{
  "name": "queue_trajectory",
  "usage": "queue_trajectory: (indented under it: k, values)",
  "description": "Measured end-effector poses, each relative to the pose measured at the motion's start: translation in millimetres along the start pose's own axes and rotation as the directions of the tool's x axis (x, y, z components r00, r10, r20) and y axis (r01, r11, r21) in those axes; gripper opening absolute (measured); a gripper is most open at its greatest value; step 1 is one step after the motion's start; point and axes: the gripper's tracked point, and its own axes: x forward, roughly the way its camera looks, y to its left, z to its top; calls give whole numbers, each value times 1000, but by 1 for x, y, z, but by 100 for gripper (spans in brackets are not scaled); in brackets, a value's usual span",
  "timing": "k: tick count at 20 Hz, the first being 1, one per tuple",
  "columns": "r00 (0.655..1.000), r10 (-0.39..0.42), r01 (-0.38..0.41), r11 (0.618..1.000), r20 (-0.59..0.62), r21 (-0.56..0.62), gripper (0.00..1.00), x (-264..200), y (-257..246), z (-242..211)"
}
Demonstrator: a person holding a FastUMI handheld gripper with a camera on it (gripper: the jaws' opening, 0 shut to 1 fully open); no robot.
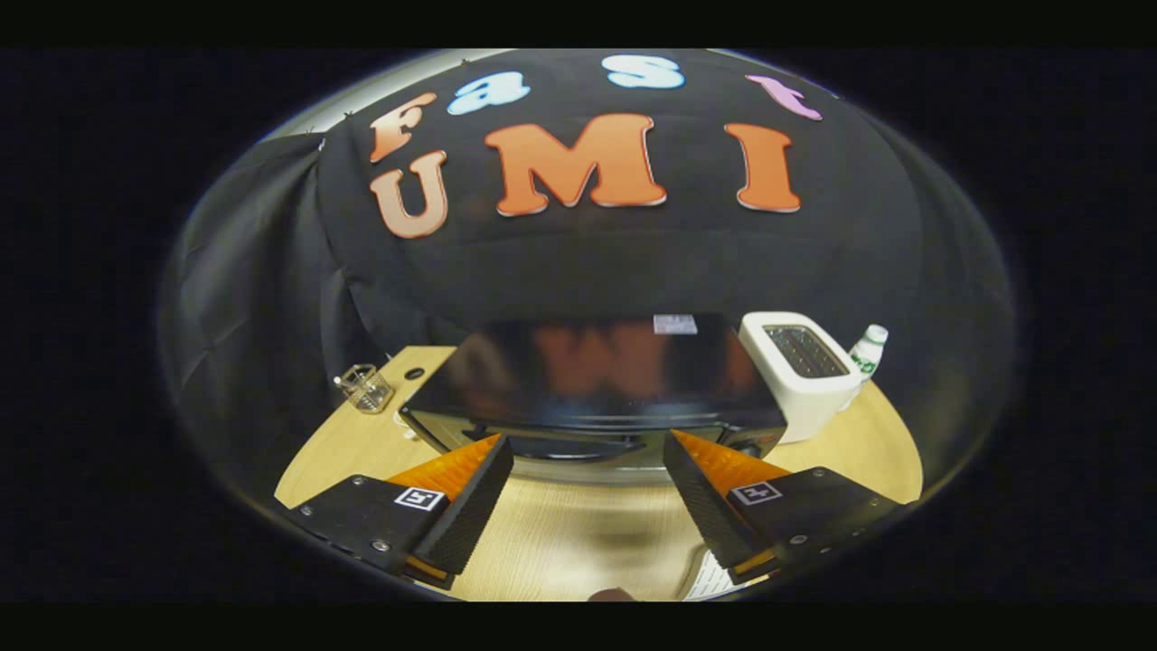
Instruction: Open the toaster oven, put the food inside, and close the toaster oven door.
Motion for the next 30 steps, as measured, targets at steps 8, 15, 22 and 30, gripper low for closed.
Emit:
queue_trajectory:
  k: [8, 15, 22, 30]
  values:
    - [925, -7, 33, 997, 381, -64, 99, -84, -4, 148]
    - [825, 2, 47, 996, 565, -73, 99, -155, 0, 221]
    - [760, 28, 95, 984, 650, -153, 99, -206, 2, 253]
    - [734, -13, 127, 985, 679, -119, 99, -221, -15, 266]
